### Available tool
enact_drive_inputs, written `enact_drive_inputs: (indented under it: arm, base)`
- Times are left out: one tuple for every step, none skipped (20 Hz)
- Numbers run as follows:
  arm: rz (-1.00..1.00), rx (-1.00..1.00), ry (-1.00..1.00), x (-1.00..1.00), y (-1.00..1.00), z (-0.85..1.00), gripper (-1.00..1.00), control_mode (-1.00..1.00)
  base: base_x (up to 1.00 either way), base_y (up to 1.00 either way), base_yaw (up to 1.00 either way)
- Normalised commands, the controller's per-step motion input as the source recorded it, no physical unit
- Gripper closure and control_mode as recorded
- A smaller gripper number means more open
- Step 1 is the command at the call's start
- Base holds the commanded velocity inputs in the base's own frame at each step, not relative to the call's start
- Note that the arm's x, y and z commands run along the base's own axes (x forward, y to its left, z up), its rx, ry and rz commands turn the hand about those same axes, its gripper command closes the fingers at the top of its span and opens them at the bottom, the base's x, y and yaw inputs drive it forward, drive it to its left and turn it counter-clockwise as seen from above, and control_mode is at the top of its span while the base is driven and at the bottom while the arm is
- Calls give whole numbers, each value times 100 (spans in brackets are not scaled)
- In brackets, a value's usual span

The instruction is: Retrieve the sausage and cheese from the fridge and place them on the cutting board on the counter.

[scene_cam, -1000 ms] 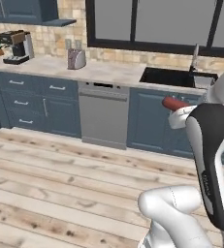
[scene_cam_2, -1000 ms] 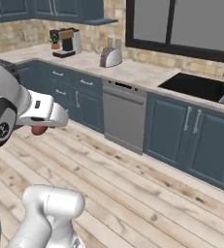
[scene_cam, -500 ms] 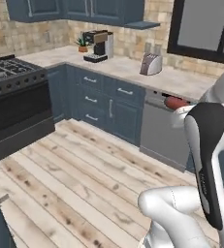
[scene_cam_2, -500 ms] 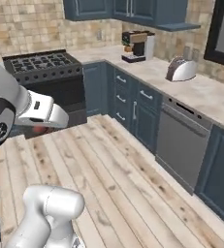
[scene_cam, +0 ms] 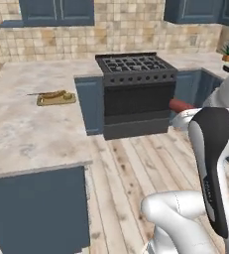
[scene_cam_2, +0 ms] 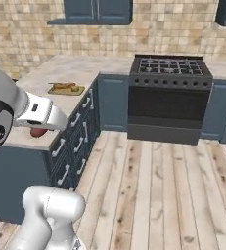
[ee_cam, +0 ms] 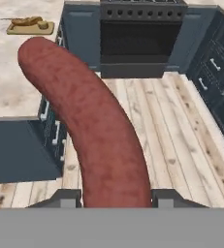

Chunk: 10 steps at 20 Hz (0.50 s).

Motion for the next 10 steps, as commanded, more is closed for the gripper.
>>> enact_drive_inputs:
  arm:
    - [0, 0, 0, 0, 0, 0, 100, 100]
    - [0, 0, 0, 0, 0, 0, 100, 100]
    - [0, 0, 0, 0, 0, 0, 100, 100]
    - [0, 0, 0, 0, 0, 0, 100, 100]
    - [0, 0, 0, 0, 0, 0, 100, 100]
    - [0, 0, 0, 0, 0, 0, 100, 100]
    - [0, 0, 0, 0, 0, 0, 100, 100]
    - [0, 0, 0, 0, 0, 0, 100, 100]
    - [0, 0, 0, 0, 0, 0, 100, 100]
    - [0, 0, 0, 0, 0, 0, 100, 100]
  base:
    - [66, -24, 92]
    - [66, -30, 90]
    - [66, -40, 87]
    - [65, -50, 83]
    - [56, -70, 77]
    - [50, -84, 72]
    - [46, -95, 67]
    - [36, -100, 63]
    - [32, -100, 60]
    - [29, -100, 55]
